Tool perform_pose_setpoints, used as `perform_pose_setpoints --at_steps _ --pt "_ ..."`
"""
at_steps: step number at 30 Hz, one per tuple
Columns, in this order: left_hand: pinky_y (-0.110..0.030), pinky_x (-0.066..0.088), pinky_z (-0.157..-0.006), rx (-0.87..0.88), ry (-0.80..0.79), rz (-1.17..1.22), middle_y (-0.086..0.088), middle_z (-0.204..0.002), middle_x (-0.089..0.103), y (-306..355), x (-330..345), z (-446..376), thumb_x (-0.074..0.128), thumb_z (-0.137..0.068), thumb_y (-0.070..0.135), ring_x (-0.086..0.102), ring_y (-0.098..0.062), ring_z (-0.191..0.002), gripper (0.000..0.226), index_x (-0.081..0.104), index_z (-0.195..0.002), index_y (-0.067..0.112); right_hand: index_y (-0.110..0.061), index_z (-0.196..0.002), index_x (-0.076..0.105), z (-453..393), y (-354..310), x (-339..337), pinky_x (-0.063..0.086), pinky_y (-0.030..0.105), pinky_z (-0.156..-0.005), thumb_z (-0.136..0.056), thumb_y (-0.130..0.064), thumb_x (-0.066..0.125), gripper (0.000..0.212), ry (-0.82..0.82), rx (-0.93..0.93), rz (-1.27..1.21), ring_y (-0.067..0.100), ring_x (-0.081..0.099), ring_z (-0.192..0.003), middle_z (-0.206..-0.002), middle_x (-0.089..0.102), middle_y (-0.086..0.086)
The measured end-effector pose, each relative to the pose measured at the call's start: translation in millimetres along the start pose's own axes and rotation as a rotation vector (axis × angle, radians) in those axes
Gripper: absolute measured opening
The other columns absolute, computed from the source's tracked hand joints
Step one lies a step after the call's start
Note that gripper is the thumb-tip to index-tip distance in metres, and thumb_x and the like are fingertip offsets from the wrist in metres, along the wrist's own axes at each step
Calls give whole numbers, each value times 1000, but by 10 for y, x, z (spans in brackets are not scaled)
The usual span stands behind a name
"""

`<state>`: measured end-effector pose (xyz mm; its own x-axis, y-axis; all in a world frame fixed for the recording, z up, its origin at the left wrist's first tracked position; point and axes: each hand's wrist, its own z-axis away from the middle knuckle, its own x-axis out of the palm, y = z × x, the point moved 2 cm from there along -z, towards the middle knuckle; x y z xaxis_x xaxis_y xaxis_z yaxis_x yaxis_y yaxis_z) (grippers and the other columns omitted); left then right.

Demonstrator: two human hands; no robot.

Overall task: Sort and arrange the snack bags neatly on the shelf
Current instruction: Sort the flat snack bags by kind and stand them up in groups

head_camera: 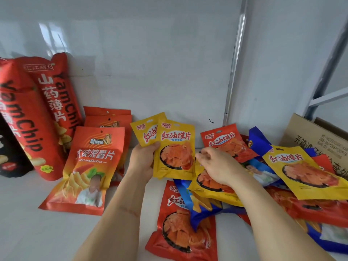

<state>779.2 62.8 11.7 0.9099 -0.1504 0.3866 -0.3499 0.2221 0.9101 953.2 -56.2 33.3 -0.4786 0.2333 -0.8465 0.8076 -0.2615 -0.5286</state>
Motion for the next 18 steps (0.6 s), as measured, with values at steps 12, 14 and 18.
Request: perform_pose_setpoints --at_steps 12,14,18 --pt "-47 62 -78 29 -257 30 -15 -115 74 351 -167 189 60 -99 23 73 -35 -101 34 62 -130 7 -15 -106 61 -349 -338 5 47 40 -87 -93 -50 58 38 131 107 -607 23 60 -99 -107 65 5" --pt "-47 59 -86 35 -263 26 -14 -116 74 405 -207 216 53 -102 32 72 -32 -105 37 62 -130 8 -14 -100 61 -381 -376 -31 46 44 -94 -94 -45 58 32 148 70 -656 27 62 -102 -107 67 10" --pt "-50 55 -95 21 -243 21 -12 -113 75 487 -262 260 47 -103 41 72 -30 -104 40 65 -124 12 -17 -93 63 -395 -433 -72 43 48 -103 -91 -44 62 27 76 23 -723 22 61 -107 -109 69 4"
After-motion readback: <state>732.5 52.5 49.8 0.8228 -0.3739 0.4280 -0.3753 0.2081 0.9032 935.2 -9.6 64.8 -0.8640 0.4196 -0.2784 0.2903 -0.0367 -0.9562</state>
